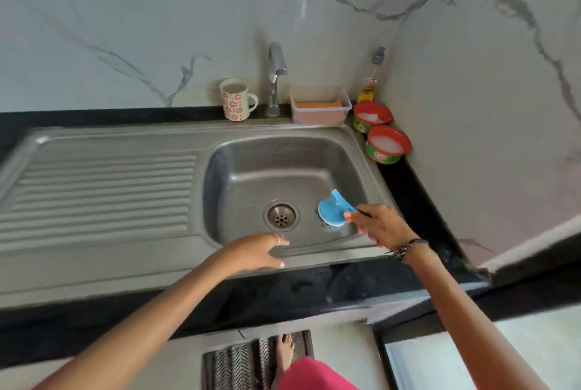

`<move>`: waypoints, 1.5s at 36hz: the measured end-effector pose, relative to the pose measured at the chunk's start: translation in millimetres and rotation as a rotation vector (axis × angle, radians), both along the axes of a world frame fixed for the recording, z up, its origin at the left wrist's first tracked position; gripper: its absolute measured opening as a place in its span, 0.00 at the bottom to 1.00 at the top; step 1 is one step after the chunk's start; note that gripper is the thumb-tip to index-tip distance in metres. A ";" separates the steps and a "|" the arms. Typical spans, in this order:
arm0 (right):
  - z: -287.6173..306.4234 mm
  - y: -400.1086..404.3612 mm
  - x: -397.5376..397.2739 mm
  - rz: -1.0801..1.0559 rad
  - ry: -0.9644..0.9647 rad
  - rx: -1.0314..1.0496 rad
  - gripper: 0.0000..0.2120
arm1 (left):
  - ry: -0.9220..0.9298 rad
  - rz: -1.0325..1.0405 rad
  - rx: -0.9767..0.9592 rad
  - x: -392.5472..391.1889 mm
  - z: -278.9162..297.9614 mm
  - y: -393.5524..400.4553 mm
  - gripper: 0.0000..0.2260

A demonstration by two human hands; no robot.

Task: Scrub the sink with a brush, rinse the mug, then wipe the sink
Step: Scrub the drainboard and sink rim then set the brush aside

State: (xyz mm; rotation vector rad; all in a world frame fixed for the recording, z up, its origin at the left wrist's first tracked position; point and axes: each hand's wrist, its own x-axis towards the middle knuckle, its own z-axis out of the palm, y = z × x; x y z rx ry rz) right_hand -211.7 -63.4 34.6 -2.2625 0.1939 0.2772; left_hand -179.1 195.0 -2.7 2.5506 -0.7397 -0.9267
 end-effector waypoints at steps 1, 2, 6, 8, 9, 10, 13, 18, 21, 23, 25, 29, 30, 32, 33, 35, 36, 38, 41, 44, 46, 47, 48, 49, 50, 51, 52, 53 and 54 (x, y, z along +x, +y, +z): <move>2.3 -2.6 -5.0 -0.007 0.040 0.013 0.15 | -0.020 0.003 -0.007 -8.3 0.6 1.8 0.26; 4.4 -5.6 -10.2 -0.019 0.069 0.021 0.15 | -0.047 0.016 -0.008 -17.0 0.8 3.9 0.26; 13.9 -20.2 -23.9 -0.030 0.127 -0.024 0.13 | -0.218 0.056 0.004 -47.6 3.8 12.2 0.21; 17.6 -27.3 -26.4 -0.015 0.184 -0.069 0.13 | -0.268 0.069 0.015 -57.2 5.4 18.9 0.19; 18.8 -30.5 -26.8 -0.011 0.207 -0.085 0.14 | -0.286 0.075 0.024 -60.1 6.1 22.7 0.18; 19.7 -33.5 -26.3 -0.013 0.220 -0.101 0.14 | -0.300 0.082 0.035 -62.3 6.0 27.0 0.18; 23.4 -39.4 -21.6 -0.019 0.227 -0.171 0.15 | -0.322 0.101 0.055 -65.7 5.1 38.4 0.17; 19.2 -30.8 -20.8 0.035 0.297 -0.253 0.15 | -0.308 0.113 0.106 -68.9 3.6 53.6 0.16; 10.7 -8.3 -18.6 0.091 0.257 -0.259 0.17 | -0.295 0.133 0.112 -70.1 0.6 62.4 0.14; 5.5 18.1 -13.1 0.164 0.221 -0.307 0.18 | -0.284 0.147 0.118 -71.6 -2.2 68.0 0.14; -0.9 50.2 -7.0 0.249 0.193 -0.335 0.20 | -0.281 0.158 0.126 -72.3 -4.1 72.1 0.13; -9.5 95.4 3.9 0.363 0.166 -0.399 0.23 | -0.301 0.162 0.149 -72.6 -5.2 75.7 0.12; -9.9 95.3 5.9 0.366 0.166 -0.414 0.23 | -0.304 0.159 0.157 -72.9 -5.6 76.8 0.12; -8.6 79.8 6.2 0.340 0.172 -0.417 0.23 | -0.303 0.159 0.171 -73.8 -7.1 80.1 0.13; -7.5 65.5 4.5 0.308 0.179 -0.404 0.22 | -0.299 0.163 0.174 -74.5 -8.0 82.0 0.13; -5.1 29.5 -1.8 0.175 0.206 -0.341 0.20 | -0.301 0.167 0.177 -75.8 -9.6 84.7 0.15; -3.9 9.9 -5.3 0.095 0.220 -0.312 0.19 | -0.304 0.169 0.176 -76.6 -10.1 85.4 0.15; -2.0 -22.3 -11.3 -0.014 0.240 -0.314 0.18 | -0.308 0.175 0.164 -78.2 -11.4 85.8 0.17; -1.5 -36.3 -13.4 -0.040 0.254 -0.334 0.18 | -0.312 0.182 0.147 -79.0 -12.9 86.0 0.18; -1.7 -7.8 -9.2 0.069 0.260 -0.363 0.18 | -0.308 0.180 0.146 -77.9 -12.4 85.8 0.19; -6.8 23.5 -6.0 0.152 0.240 -0.359 0.19 | -0.302 0.177 0.146 -77.5 -11.2 85.1 0.19; -9.3 41.1 -5.2 0.175 0.235 -0.340 0.20 | -0.299 0.175 0.147 -77.4 -10.5 84.7 0.19; -11.0 59.8 -3.5 0.206 0.214 -0.334 0.20 | -0.298 0.174 0.150 -77.1 -10.2 84.7 0.19; -11.4 79.4 -2.3 0.244 0.195 -0.341 0.21 | -0.298 0.172 0.153 -77.0 -10.1 84.9 0.18; -13.3 98.9 0.4 0.276 0.183 -0.349 0.21 | -0.298 0.172 0.157 -77.0 -10.1 85.4 0.18; -14.5 116.7 3.1 0.310 0.162 -0.362 0.21 | -0.298 0.175 0.156 -77.3 -10.4 86.1 0.18; -16.4 132.2 5.1 0.338 0.143 -0.373 0.21 | -0.296 0.182 0.151 -77.6 -10.7 87.1 0.17; -17.2 145.3 5.5 0.359 0.132 -0.387 0.20 | -0.295 0.195 0.145 -78.4 -11.3 88.1 0.16; -18.1 155.1 5.8 0.371 0.111 -0.400 0.20 | -0.296 0.209 0.141 -79.1 -11.5 89.2 0.15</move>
